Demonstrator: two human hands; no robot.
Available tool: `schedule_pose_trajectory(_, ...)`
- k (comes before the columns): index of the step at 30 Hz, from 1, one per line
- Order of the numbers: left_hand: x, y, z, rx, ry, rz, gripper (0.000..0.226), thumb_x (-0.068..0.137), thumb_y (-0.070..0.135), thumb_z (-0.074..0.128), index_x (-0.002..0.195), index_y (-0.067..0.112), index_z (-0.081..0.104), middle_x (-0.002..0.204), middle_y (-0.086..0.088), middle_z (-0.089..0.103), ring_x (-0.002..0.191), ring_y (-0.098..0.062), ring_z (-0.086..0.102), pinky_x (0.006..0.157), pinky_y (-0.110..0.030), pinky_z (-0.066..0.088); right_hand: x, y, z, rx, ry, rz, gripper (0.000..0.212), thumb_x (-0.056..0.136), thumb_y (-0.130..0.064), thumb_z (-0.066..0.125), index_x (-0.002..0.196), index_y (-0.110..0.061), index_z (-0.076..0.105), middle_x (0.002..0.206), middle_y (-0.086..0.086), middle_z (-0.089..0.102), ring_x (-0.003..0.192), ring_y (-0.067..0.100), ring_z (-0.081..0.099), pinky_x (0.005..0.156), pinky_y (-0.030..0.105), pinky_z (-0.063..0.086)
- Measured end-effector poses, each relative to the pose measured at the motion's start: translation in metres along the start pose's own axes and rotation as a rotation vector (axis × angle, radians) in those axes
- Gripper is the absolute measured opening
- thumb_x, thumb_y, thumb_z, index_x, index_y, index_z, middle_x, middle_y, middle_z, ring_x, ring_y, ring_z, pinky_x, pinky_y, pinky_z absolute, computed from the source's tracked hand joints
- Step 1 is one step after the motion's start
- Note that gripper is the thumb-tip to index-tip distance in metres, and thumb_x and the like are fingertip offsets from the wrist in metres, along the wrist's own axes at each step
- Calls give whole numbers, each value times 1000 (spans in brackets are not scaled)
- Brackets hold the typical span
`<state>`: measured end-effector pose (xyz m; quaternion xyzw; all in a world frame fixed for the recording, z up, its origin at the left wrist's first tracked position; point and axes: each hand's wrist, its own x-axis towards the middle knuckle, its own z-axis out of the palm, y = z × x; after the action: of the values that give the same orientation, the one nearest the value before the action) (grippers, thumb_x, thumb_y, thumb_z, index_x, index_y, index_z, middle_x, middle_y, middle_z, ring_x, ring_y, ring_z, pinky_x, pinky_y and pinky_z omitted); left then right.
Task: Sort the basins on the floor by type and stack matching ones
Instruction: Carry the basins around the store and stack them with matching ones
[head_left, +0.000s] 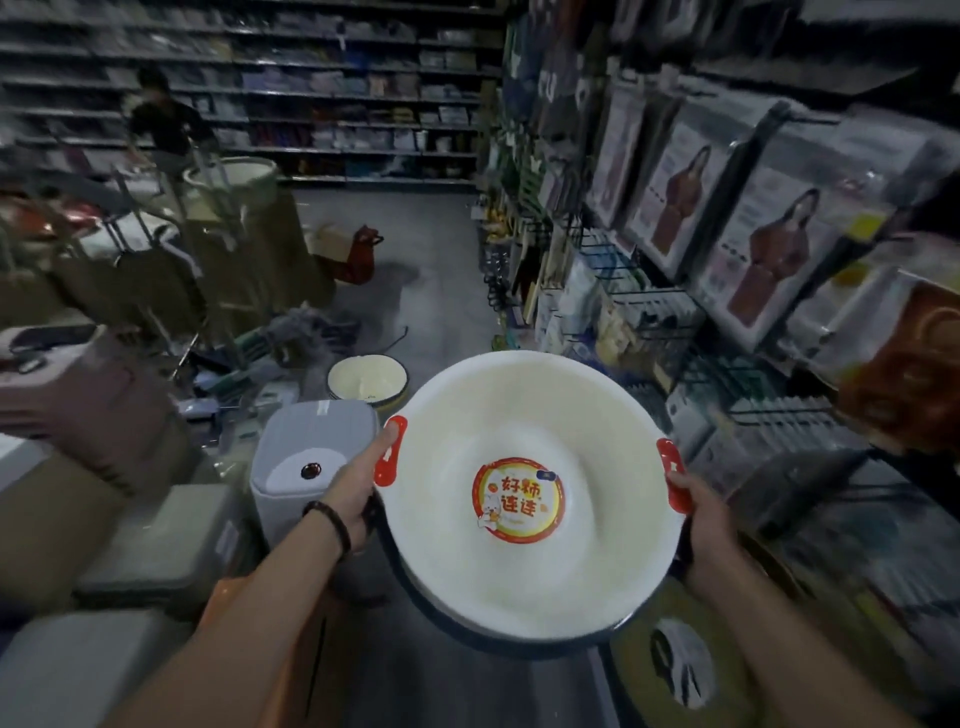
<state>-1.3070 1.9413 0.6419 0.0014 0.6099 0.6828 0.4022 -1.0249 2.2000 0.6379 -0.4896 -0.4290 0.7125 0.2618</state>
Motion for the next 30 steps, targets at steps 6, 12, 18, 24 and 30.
schedule_pose_trajectory(6,134,43,27,55,62,5,66,78,64,78,124,18,74,121,-13,75,111,-33,72,107,-53,49,184,-55,75,-29,-116,16,49,76,-38,75,111,-4,76,108,27,77,95,45,68,91,61,51)
schedule_pose_trajectory(12,228,99,55,7,355,38,66,74,68,79,116,17,75,108,-11,78,101,-35,73,91,-52,59,341,-109,165,-117,-222,78,57,67,-39,79,114,-5,77,114,23,78,94,41,71,90,50,55)
schedule_pose_trajectory(18,324,142,47,-97,489,-38,82,57,79,82,117,23,73,114,-8,76,113,-35,67,99,-54,55,455,-149,275,-204,-369,201,38,73,-45,78,92,-13,77,81,10,78,68,33,71,63,36,60)
schedule_pose_trajectory(24,458,198,22,-168,521,-30,70,65,72,81,112,21,69,117,-11,72,111,-34,65,100,-54,54,561,-180,394,-267,-434,187,36,81,-39,70,101,-10,76,82,13,77,63,31,69,62,34,54)
schedule_pose_trajectory(30,593,281,-11,-180,484,-51,74,63,74,81,115,24,69,117,-10,73,109,-35,68,99,-57,54,658,-228,516,-361,-407,184,38,73,-43,72,95,-12,74,81,12,73,72,31,67,65,33,52)
